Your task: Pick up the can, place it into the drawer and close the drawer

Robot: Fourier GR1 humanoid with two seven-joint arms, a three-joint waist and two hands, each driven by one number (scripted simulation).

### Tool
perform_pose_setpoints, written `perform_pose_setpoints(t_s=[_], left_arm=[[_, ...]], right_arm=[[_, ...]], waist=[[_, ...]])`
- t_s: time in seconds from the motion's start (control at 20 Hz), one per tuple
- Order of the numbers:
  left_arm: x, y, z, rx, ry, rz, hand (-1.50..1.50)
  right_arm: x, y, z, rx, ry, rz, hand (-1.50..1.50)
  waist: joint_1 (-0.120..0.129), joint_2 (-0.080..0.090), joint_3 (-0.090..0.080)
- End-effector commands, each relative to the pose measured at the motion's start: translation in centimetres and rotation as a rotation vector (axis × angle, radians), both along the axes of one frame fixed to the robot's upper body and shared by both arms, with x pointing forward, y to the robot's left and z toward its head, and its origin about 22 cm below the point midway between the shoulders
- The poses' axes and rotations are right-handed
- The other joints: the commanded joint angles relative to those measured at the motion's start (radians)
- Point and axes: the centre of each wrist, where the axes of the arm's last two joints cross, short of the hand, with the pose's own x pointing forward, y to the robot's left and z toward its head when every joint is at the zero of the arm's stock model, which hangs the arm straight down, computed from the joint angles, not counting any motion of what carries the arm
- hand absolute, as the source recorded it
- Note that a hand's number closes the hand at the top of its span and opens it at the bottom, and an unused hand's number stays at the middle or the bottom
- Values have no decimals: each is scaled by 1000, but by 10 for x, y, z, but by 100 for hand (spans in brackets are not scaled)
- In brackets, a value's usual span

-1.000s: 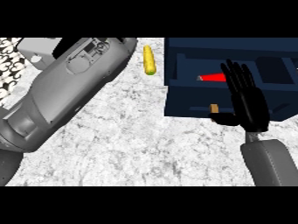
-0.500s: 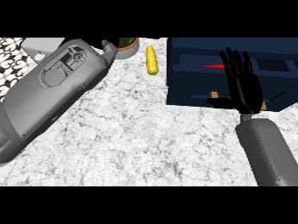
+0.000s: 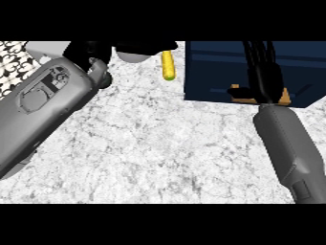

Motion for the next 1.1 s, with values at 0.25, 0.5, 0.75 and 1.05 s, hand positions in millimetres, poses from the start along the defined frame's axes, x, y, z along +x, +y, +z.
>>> perform_pose_setpoints(t_s=[0.25, 0.5, 0.75, 1.05], left_arm=[[-24, 17, -23, -10, 10, -9, -150], [-21, 50, -19, 15, -3, 13, -150], [-39, 30, -47, 9, 18, -36, -150], [-45, 32, -49, 20, -1, -25, -150]], right_arm=[[35, 1, 29, 19, 9, -23, -150], [39, 39, 27, 22, 3, -16, -150], [54, 24, 60, 38, -27, -32, -150], [54, 29, 59, 60, -9, 39, -150]], waist=[[16, 22, 12], [16, 26, 11], [32, 32, 12], [30, 32, 13]])
